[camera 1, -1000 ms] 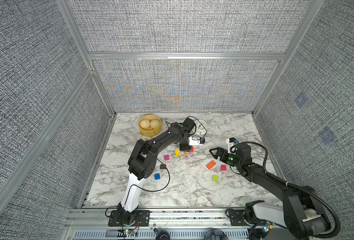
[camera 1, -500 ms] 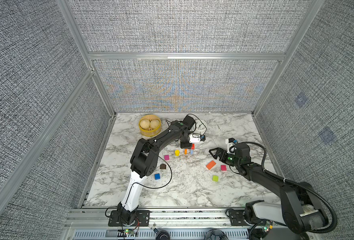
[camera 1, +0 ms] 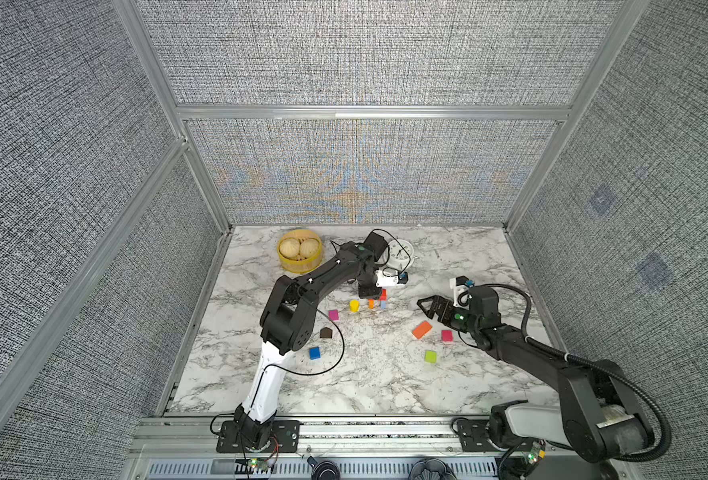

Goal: Build the wood block tower
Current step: 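Lower the red block onto the orange and light-blue blocks, open left gripper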

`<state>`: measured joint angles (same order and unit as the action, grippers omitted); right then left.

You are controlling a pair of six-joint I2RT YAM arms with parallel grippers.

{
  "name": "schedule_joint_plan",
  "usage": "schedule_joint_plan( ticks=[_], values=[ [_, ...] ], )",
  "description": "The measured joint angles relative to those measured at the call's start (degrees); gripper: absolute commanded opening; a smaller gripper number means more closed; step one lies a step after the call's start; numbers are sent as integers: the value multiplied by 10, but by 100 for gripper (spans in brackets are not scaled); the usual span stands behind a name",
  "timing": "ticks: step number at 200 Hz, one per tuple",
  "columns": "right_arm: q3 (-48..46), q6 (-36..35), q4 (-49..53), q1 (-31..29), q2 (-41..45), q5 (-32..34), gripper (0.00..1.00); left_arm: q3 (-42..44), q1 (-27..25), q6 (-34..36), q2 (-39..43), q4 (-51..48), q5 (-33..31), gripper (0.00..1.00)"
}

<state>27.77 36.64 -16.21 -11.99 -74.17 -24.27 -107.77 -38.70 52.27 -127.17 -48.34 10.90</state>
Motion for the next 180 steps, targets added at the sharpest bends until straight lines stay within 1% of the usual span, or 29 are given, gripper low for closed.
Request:
schedule_joint_plan(
  ticks=[60, 94, 105, 119, 128, 141, 180],
  values=[
    [0, 0, -7, 0, 1, -1, 99, 0, 0, 0, 0, 1, 0, 27],
    [0, 0, -7, 0, 0, -1, 99, 0, 0, 0, 0, 1, -1, 32],
    [0, 0, -7, 0, -1, -1, 99, 0, -1, 0, 0, 2, -2, 37],
    [0, 0, -8, 0, -1, -1, 99, 0, 0, 0, 0, 2, -3, 49],
    [0, 0, -8, 0, -1, -1, 99, 0, 0, 0, 0, 3, -3, 55],
    [0, 0, -9, 0, -1, -2, 99, 0, 0, -2, 0, 3, -4, 59],
    [0, 0, -11, 0, -1, -2, 99, 0, -1, -2, 0, 3, -4, 65]
  ],
)
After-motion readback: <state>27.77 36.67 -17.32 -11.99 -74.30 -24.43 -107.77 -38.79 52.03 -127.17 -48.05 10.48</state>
